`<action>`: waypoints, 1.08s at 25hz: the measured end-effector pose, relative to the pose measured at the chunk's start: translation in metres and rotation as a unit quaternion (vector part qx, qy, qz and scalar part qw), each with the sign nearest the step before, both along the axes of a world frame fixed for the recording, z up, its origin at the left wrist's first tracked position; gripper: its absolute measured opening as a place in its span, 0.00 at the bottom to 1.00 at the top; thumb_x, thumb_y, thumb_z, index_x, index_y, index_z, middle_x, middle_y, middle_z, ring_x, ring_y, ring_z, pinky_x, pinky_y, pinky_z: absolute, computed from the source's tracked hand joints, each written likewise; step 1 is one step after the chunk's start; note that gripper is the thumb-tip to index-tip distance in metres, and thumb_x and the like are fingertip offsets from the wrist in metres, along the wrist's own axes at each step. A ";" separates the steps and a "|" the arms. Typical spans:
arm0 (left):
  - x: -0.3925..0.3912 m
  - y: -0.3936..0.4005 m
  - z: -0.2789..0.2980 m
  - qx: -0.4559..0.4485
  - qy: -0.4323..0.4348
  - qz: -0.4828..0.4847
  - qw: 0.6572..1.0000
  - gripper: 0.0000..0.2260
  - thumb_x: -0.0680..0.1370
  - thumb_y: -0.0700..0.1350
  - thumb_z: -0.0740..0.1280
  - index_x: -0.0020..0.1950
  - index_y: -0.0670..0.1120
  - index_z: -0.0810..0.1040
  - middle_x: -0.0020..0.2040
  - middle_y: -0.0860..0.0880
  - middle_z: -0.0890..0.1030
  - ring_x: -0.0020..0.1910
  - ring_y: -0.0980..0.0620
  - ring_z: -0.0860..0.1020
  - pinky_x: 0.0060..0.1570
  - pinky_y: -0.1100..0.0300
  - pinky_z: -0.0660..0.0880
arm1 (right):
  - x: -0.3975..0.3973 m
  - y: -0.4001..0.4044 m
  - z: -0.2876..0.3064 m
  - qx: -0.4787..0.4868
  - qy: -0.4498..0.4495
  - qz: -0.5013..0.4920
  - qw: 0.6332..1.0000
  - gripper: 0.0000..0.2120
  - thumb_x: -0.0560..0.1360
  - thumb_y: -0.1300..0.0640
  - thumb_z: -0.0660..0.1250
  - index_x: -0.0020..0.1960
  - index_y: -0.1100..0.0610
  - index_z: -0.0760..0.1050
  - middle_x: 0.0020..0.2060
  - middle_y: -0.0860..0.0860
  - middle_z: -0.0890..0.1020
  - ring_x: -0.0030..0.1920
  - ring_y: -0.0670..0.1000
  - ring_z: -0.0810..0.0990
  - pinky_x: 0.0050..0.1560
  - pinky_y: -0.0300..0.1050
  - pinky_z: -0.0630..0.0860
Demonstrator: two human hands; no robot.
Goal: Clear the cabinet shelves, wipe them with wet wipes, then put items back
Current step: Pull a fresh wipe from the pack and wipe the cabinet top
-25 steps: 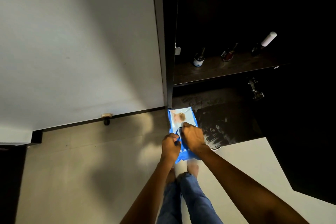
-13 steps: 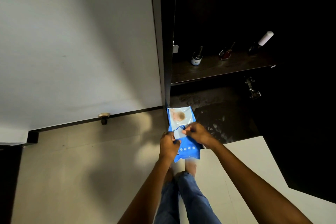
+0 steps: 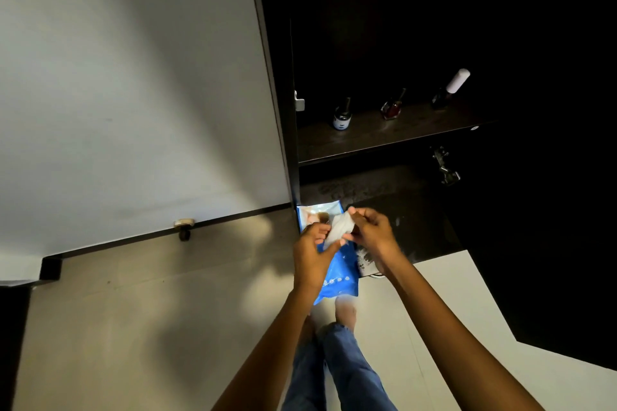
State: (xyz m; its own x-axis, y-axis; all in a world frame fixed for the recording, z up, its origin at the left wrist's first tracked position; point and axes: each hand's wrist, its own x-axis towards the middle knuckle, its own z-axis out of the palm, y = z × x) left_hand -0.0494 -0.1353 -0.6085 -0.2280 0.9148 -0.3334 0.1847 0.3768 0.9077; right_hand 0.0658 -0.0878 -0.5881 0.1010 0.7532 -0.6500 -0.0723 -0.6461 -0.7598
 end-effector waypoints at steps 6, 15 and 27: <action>0.016 0.026 0.025 0.013 -0.105 0.010 0.994 0.05 0.75 0.36 0.66 0.50 0.36 0.78 0.43 0.42 0.81 0.40 0.50 0.81 0.43 0.59 0.77 | 0.030 0.002 0.025 0.052 0.029 0.053 0.997 0.11 0.73 0.62 0.68 0.55 0.60 0.77 0.46 0.53 0.82 0.46 0.51 0.81 0.40 0.33 0.80; 0.027 0.033 0.020 -0.075 -0.202 0.042 0.976 0.07 0.76 0.44 0.67 0.45 0.40 0.80 0.42 0.39 0.82 0.42 0.44 0.81 0.39 0.57 0.79 | 0.036 -0.005 0.021 0.105 -0.063 0.099 0.987 0.10 0.72 0.57 0.71 0.51 0.57 0.74 0.43 0.52 0.80 0.44 0.48 0.81 0.41 0.34 0.79; 0.002 -0.006 -0.040 -0.044 0.238 -0.010 0.970 0.10 0.75 0.35 0.64 0.57 0.37 0.73 0.58 0.37 0.72 0.58 0.41 0.71 0.56 0.55 0.70 | 0.014 -0.028 -0.064 0.087 -0.305 0.249 0.915 0.12 0.77 0.64 0.59 0.59 0.60 0.75 0.50 0.53 0.77 0.49 0.51 0.75 0.45 0.33 0.66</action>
